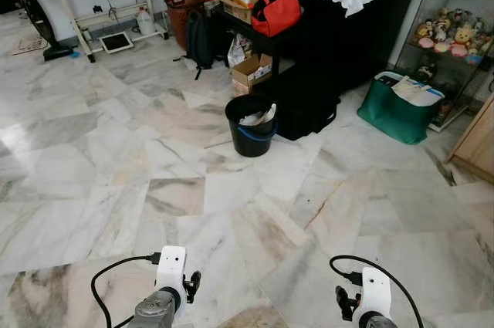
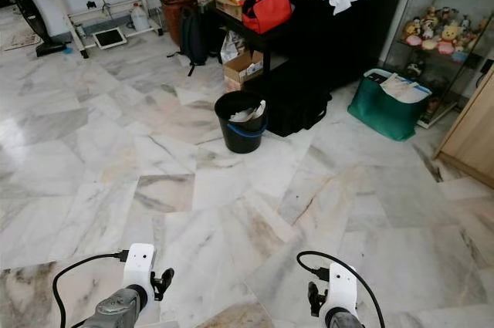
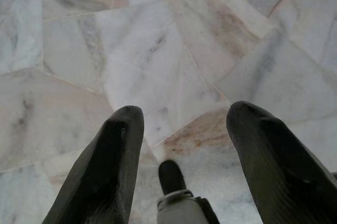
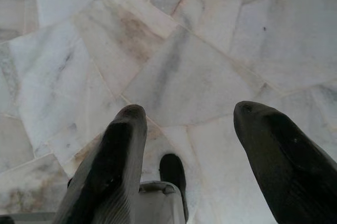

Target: Setting the table

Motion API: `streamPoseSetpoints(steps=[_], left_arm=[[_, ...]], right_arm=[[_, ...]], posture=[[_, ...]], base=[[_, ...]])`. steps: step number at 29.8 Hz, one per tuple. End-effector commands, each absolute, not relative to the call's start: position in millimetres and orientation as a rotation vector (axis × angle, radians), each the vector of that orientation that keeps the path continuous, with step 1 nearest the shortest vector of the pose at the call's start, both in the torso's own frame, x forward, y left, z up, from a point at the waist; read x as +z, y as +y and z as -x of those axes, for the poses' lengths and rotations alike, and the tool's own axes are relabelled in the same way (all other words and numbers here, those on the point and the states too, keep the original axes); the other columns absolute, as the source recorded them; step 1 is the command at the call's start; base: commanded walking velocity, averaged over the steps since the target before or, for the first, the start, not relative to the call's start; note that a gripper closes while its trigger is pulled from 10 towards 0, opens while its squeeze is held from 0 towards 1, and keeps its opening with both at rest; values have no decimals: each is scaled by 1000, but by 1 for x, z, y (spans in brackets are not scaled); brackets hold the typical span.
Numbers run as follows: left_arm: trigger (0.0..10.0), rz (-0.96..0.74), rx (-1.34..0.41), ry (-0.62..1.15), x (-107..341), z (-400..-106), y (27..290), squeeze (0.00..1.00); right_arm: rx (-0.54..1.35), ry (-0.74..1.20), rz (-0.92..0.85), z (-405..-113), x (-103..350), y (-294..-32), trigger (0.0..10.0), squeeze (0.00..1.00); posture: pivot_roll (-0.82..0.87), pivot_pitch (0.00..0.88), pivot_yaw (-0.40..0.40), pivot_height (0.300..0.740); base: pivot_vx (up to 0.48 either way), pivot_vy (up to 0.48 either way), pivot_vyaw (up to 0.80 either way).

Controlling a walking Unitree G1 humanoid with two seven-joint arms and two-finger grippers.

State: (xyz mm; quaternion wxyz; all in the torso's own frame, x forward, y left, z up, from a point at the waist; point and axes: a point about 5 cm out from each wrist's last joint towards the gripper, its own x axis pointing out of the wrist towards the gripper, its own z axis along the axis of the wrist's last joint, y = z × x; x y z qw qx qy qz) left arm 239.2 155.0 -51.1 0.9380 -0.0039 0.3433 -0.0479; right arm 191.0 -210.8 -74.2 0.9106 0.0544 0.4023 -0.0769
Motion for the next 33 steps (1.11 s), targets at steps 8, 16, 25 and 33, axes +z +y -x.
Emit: streamPoseSetpoints(steps=[8, 16, 25, 33], left_arm=[[10000, 46, -45, 711, -51, -240, 155, 0], [10000, 49, -35, 710, -51, -241, 156, 0], [10000, 34, -10, 710, -51, -241, 164, 0], [10000, 59, 48, 717, -53, -237, 171, 0]], right_arm=[[-134, 815, -96, -201, -69, -211, 10000, 0], [-113, 791, -90, -212, -64, -207, 10000, 0], [-81, 787, -80, -217, -62, -202, 10000, 0], [-57, 785, -78, -221, -61, -195, 10000, 0]], posture=[[9, 10, 18, 715], [15, 0, 16, 715], [27, 0, 12, 715], [45, 0, -2, 715]], base=[[0, 0, 0], [0, 0, 0], [0, 0, 0], [0, 0, 0]])
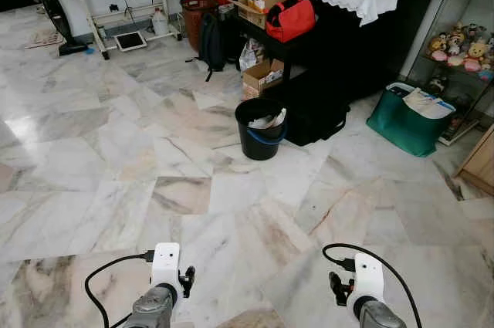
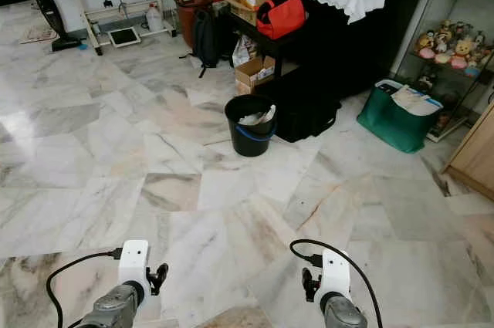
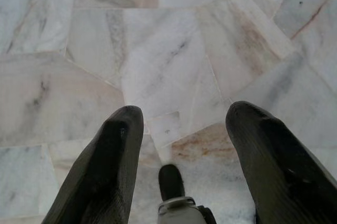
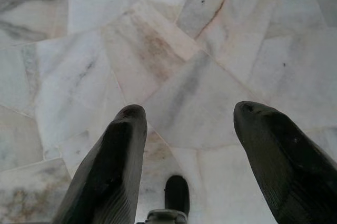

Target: Setting the table

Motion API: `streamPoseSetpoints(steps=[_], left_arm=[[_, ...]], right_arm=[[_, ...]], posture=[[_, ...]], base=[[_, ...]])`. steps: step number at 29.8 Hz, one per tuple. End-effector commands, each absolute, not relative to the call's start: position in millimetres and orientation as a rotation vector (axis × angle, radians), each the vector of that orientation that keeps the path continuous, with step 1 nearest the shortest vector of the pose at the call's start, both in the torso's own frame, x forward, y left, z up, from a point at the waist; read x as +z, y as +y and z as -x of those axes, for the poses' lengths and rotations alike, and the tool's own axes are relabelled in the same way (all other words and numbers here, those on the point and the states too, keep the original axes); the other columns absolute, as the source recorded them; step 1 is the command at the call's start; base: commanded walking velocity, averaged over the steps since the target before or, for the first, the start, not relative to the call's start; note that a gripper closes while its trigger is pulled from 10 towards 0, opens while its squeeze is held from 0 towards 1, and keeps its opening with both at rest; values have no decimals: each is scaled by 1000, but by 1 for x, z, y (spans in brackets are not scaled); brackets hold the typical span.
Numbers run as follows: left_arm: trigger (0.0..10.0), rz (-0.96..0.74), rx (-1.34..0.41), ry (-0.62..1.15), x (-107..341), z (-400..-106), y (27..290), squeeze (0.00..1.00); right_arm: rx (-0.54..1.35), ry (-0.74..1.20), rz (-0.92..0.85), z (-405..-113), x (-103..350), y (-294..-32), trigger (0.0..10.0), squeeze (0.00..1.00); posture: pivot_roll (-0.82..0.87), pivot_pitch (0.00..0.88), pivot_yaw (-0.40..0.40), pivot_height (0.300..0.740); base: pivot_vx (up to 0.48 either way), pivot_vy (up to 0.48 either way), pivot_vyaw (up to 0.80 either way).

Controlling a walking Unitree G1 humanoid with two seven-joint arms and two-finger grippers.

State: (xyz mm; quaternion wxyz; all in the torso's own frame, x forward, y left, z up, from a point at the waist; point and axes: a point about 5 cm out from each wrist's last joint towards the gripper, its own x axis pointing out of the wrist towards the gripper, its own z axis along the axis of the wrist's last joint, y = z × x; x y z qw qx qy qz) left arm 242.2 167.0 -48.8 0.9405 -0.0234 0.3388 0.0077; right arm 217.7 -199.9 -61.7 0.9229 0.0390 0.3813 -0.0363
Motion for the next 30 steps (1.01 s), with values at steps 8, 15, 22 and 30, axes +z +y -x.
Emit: streamPoseSetpoints(steps=[8, 15, 22, 30], left_arm=[[10000, 65, 56, 730, -56, -232, 171, 0], [10000, 66, 66, 743, -59, -227, 172, 0], [10000, 65, 72, 754, -62, -222, 174, 0], [10000, 66, 76, 756, -63, -221, 174, 0]], right_arm=[[-49, 784, -74, -223, -60, -193, 10000, 0], [-41, 812, -72, -219, -63, -191, 10000, 0], [-39, 824, -69, -216, -65, -191, 10000, 0], [-28, 826, -52, -218, -64, -191, 10000, 0]], posture=[[51, 0, -7, 715], [58, 0, -9, 715], [63, 0, -16, 715], [65, 0, -24, 715]], base=[[0, 0, 0], [0, 0, 0], [0, 0, -729], [0, 0, -692]])
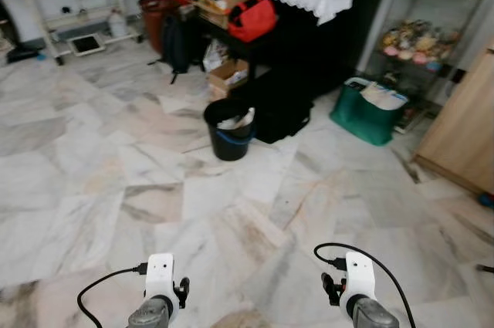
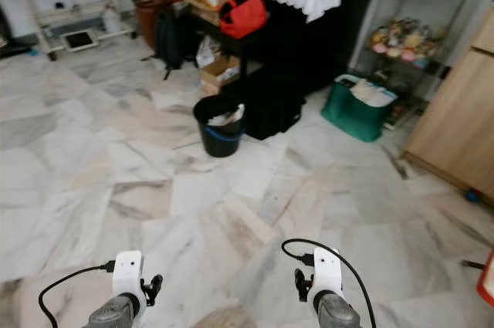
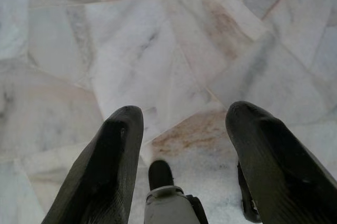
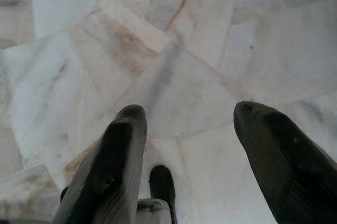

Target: Setting the table

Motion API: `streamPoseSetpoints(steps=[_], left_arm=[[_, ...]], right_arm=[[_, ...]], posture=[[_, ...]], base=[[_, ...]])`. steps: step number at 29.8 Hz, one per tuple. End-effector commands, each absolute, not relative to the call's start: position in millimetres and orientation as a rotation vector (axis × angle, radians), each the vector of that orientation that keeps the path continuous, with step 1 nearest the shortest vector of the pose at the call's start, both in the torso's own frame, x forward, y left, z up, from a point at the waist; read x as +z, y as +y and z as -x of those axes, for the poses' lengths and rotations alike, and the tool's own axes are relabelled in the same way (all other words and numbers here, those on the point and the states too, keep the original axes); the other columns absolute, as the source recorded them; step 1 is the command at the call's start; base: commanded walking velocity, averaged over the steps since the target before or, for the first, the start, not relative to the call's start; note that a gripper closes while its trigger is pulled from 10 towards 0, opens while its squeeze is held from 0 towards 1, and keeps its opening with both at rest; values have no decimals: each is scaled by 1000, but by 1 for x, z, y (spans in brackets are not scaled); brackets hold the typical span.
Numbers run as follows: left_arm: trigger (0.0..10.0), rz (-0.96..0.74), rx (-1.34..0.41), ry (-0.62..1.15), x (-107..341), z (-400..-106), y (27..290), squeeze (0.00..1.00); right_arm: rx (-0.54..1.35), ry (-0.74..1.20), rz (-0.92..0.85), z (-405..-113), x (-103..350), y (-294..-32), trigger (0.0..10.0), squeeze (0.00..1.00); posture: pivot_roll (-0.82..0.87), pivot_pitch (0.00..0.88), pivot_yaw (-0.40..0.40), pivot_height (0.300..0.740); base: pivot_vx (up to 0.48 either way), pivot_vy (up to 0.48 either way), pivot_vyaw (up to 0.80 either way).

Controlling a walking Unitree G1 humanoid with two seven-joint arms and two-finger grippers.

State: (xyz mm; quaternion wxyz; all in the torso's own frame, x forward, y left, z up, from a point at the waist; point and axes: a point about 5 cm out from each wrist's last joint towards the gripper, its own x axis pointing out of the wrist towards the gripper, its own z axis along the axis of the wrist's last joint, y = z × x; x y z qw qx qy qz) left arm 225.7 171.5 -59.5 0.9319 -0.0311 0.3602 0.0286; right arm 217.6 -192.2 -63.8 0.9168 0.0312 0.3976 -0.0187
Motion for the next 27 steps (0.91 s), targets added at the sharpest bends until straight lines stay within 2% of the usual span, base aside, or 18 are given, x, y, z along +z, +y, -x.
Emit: streamPoseSetpoints(steps=[1, 10, 27], left_arm=[[10000, 64, 75, 756, -63, -220, 174, 0], [10000, 53, 64, 755, -62, -222, 173, 0], [10000, 50, 56, 756, -62, -222, 172, 0]], right_arm=[[-27, 826, -51, -218, -64, -191, 10000, 0], [-28, 825, -51, -218, -64, -190, 10000, 0], [-27, 828, -50, -218, -64, -189, 10000, 0]], posture=[[65, 0, -24, 715], [66, 0, -21, 715], [60, 0, -20, 715]], base=[[0, 0, -694], [0, -380, -694], [0, -45, -690]])
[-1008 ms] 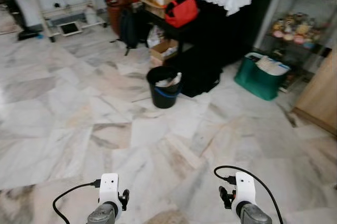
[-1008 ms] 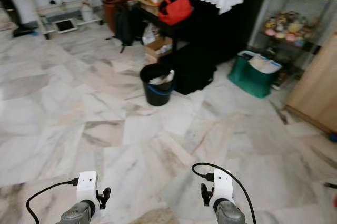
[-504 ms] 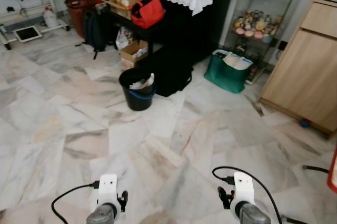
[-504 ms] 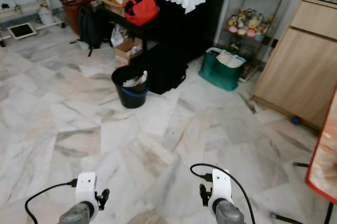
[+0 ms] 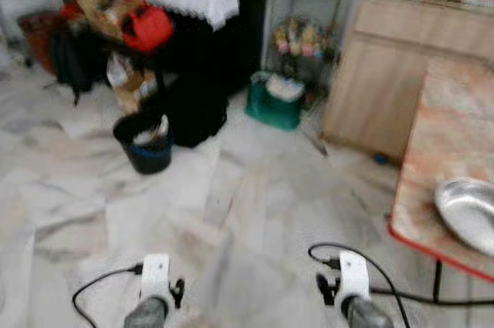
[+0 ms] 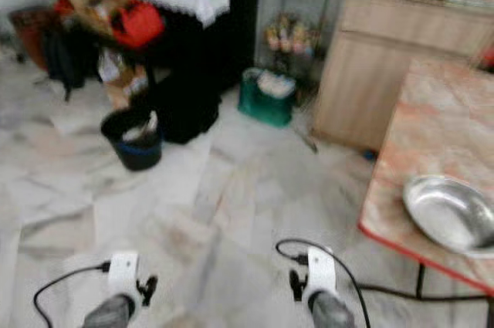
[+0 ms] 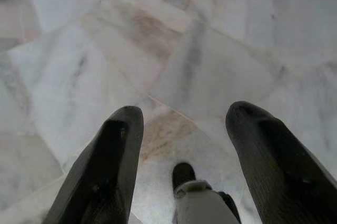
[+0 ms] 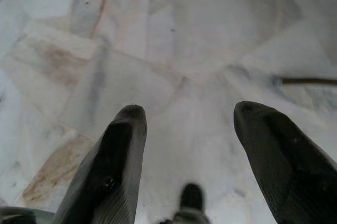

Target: Setting the table

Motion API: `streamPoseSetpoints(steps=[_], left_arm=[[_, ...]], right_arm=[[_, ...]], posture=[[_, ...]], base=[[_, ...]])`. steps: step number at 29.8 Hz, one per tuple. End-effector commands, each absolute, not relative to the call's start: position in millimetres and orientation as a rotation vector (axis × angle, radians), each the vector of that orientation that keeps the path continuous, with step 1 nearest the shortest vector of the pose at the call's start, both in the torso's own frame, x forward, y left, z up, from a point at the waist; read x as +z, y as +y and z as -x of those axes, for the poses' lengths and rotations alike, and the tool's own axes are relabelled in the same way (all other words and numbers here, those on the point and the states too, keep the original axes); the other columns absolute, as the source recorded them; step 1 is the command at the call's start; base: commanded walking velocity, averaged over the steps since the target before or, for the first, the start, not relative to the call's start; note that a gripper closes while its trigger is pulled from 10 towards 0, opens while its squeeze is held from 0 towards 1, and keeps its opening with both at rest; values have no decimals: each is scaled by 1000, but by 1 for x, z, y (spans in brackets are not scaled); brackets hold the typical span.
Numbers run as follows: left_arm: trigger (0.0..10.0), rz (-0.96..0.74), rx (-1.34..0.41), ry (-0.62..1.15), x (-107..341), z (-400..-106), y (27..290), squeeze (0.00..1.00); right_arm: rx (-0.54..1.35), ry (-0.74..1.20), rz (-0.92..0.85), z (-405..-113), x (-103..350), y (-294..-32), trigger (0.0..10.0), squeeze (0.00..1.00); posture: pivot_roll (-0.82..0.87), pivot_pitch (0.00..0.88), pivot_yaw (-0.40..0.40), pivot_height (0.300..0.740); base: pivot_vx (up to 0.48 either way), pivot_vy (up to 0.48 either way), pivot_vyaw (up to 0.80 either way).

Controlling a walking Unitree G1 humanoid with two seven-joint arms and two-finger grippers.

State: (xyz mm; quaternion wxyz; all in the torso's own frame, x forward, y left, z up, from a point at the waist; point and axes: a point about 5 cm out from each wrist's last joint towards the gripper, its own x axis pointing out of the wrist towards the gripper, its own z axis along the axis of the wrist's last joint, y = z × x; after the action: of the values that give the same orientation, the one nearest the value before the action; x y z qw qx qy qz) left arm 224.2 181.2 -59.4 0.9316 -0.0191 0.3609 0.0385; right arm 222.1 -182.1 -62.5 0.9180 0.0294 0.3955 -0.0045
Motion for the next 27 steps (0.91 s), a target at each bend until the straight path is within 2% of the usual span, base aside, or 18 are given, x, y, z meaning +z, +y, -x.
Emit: streamPoseSetpoints(steps=[1, 27], left_arm=[[10000, 50, 56, 756, -62, -222, 172, 0], [10000, 49, 39, 755, -62, -223, 170, 0]], right_arm=[[-27, 828, -50, -218, -64, -189, 10000, 0], [-22, 834, -57, -216, -66, -185, 10000, 0]], posture=[[60, 0, -20, 715], [62, 0, -11, 715]], base=[[0, 0, -688], [0, 0, -682]])
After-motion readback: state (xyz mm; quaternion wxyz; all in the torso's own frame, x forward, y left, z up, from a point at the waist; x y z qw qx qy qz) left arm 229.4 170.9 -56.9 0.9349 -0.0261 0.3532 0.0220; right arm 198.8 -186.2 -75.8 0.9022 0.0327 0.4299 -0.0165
